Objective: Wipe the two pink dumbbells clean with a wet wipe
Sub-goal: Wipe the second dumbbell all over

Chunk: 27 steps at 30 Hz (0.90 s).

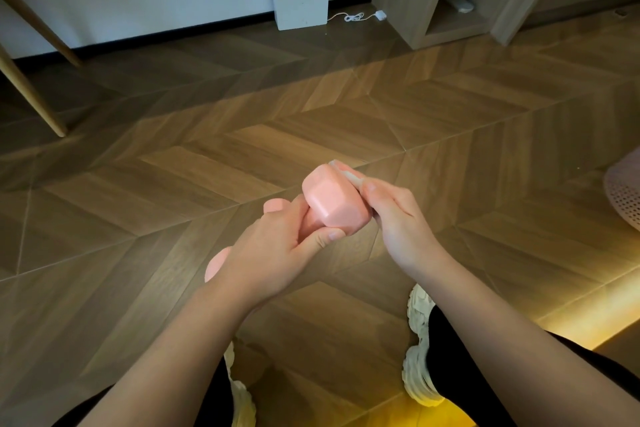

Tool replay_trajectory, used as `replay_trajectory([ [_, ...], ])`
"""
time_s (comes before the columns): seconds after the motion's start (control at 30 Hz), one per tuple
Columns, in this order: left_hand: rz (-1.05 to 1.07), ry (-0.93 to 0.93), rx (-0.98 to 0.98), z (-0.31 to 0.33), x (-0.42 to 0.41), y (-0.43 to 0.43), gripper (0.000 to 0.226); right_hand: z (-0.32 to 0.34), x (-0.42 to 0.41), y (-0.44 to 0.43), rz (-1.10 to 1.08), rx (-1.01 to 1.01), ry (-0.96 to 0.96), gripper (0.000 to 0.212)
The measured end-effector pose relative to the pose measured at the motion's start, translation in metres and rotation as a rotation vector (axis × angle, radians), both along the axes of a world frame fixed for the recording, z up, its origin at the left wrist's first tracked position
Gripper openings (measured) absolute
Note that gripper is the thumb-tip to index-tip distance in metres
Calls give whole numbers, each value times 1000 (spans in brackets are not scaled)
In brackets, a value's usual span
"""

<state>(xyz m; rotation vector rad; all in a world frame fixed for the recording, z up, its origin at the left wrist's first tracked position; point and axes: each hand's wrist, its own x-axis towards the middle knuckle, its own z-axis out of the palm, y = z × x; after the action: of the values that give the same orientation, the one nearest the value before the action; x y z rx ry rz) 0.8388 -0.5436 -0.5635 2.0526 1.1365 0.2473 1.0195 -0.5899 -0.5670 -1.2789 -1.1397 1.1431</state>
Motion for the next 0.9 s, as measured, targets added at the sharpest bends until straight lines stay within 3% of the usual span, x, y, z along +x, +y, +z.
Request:
replay_trajectory([
  [0.23, -35, 109, 19, -3, 3, 0, 81, 5, -2, -1, 31, 24, -59, 41],
  [0.33, -2, 83, -46, -5, 4, 1, 73, 6, -4, -3, 69, 64, -104, 43],
  [0.5, 162, -112, -245, -12, 10, 2, 37, 3, -6, -8, 61, 199, -278, 41],
  [0.67, 332, -418, -497, -9, 16, 2, 63, 1, -8, -10, 18, 272, -309, 34],
  [0.77, 315, -481, -443, -7, 16, 2, 61, -2, -12, -10, -37, 187, -160, 33],
  [0.9, 143, -294, -141, -3, 10, 4, 43, 7, -16, 0, -166, -51, 383, 37],
])
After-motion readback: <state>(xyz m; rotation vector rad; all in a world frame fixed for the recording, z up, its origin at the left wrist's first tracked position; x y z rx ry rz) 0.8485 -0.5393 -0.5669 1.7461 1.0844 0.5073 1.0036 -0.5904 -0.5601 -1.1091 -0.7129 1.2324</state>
